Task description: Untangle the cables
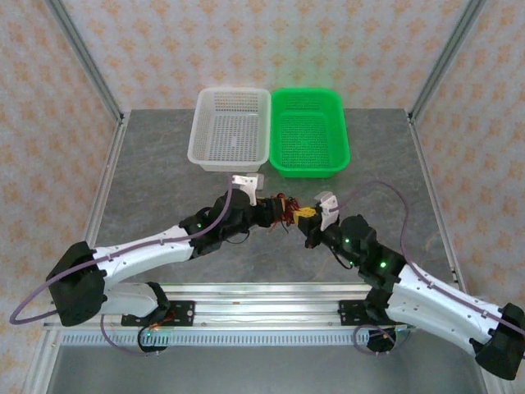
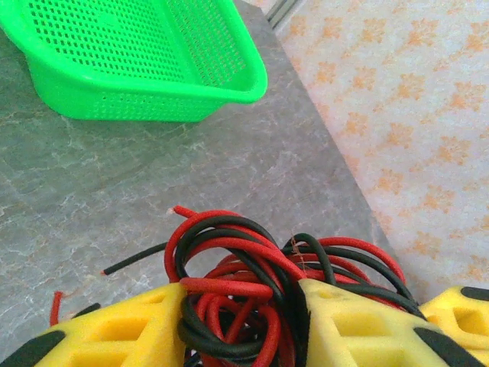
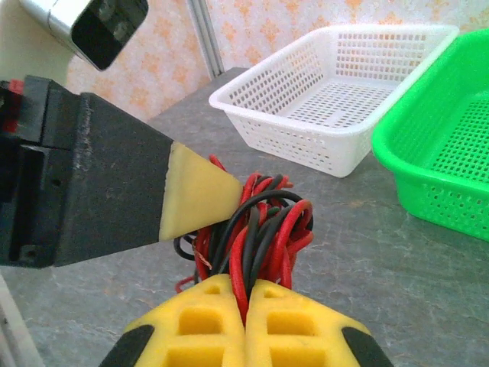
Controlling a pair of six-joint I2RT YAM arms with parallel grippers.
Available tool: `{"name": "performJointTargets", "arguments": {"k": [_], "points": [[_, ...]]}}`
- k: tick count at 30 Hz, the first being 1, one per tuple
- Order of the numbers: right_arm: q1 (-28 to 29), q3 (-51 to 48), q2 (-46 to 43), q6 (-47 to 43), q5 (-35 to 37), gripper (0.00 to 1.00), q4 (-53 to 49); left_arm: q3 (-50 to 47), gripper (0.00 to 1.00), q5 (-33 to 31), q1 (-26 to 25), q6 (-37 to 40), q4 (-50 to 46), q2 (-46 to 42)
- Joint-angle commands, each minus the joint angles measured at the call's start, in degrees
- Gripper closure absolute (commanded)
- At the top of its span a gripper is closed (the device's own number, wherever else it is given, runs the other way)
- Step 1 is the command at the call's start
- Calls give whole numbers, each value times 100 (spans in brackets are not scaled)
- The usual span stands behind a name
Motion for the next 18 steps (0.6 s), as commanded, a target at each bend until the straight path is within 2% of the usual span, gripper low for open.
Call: {"name": "performJointTargets", "arguments": {"k": [1, 3, 7, 9, 18], "points": [[6, -61, -272, 409, -316, 100, 740, -190, 62, -290, 194, 95, 70, -44], [1, -117, -256, 544, -289, 100, 831, -243, 59, -262, 203, 90, 143, -77], [-11, -179, -173, 770, -144, 100, 894, -221, 40, -142, 206, 156, 131, -162], [-20, -156, -113, 832, -51, 100, 840, -179, 34, -95, 208, 188, 47, -258], [-64, -24, 211, 898, 340, 100, 541, 471, 32, -411, 35, 480, -1282, -860]]}}
